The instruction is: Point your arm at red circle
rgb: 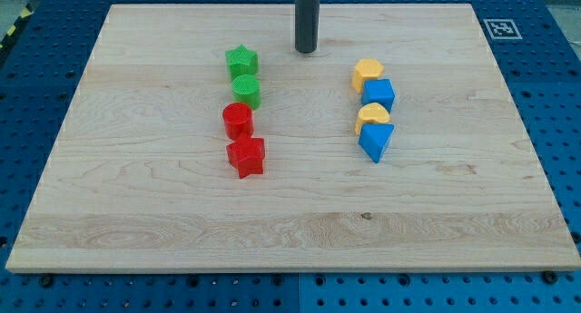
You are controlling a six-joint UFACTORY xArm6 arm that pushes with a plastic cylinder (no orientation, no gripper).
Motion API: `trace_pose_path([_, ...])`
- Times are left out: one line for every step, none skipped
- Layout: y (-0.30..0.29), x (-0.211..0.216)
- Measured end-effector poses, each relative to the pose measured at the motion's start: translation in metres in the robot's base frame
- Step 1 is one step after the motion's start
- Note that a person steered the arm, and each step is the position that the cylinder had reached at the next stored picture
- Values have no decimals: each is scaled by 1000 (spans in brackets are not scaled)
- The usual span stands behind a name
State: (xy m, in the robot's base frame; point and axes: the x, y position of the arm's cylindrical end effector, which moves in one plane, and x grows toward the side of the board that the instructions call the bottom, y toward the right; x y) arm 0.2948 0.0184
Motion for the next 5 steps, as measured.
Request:
trace_pose_path([0, 0])
trace_pose_path([0, 0])
trace_pose_path([0, 0])
trace_pose_path([0, 0])
trace_pose_path([1, 1])
